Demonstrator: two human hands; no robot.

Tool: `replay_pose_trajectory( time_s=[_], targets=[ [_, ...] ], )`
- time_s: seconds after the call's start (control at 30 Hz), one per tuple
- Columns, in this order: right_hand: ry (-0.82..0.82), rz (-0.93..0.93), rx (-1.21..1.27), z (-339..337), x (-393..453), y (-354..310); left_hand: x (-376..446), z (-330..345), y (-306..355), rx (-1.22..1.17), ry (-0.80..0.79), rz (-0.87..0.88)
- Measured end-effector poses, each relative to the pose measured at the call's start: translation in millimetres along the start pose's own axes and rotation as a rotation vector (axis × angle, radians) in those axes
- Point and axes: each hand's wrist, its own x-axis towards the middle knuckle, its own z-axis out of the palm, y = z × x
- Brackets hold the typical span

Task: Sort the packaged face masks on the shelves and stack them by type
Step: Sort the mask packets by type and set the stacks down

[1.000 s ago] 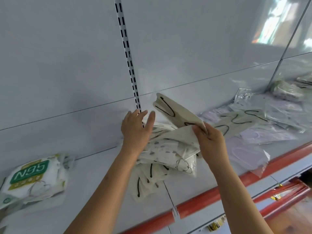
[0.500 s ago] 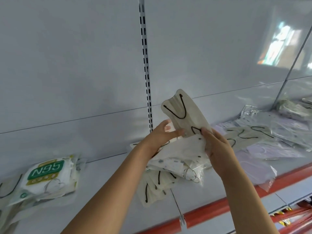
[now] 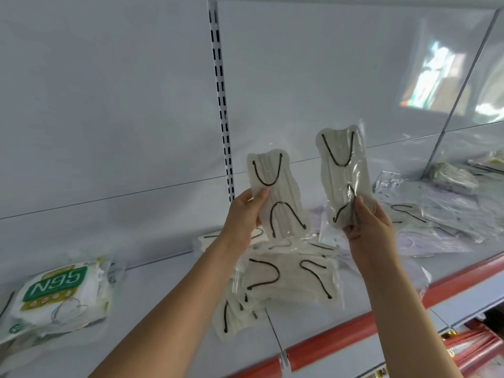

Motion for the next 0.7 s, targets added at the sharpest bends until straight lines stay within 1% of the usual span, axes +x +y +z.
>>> replay_pose_trajectory(
  time_s=[0.07,0.13,0.23,0.27,0.33,0.4,0.43,0.47,0.5,0.53,0.57,0.6,0.67,0.7],
  targets=[
    [-0.039,0.002,-0.053,5,-11,4,-9,-3,3,-0.036,0.039,0.01],
    [-0.07,0.018,-0.151,14,-25,12,-20,-9,5,0.03,0.103,-0.019],
    [-0.111,-0.01,-0.461,39,-51,37,-43,-21,5,0.011,0.073,-0.055],
    [-0.116,-0.016,-0.554,47,-57,47,-52,-26,5,-0.007,0.075,-0.029],
    [-0.18,-0.024,-0.696,58,-64,62,-69,-34,4,-0.011,0.169,0.019],
    [-0.281,-0.083,-0.873,55,-62,72,-84,-50,3,-0.042,0.318,0.021],
    [-0.331,-0.131,-1.063,47,-58,76,-91,-61,1,-0.054,0.375,0.011],
    [-0.385,-0.179,-1.331,37,-54,78,-98,-74,-3,-0.062,0.428,-0.004],
    [-0.436,-0.204,-1.6,25,-48,80,-105,-85,-4,-0.069,0.465,-0.016],
    [-0.465,-0.19,-1.792,15,-43,80,-112,-96,-7,-0.079,0.489,-0.022],
    [-0.467,-0.156,-1.869,8,-40,79,-119,-105,-10,-0.087,0.499,-0.032],
    [-0.456,-0.125,-1.849,5,-38,77,-125,-111,-12,-0.095,0.5,-0.043],
    [-0.439,-0.141,-1.69,0,-34,71,-136,-115,-15,-0.087,0.494,-0.068],
    [-0.454,-0.146,-1.655,0,-34,70,-141,-116,-17,-0.077,0.496,-0.078]
  ],
)
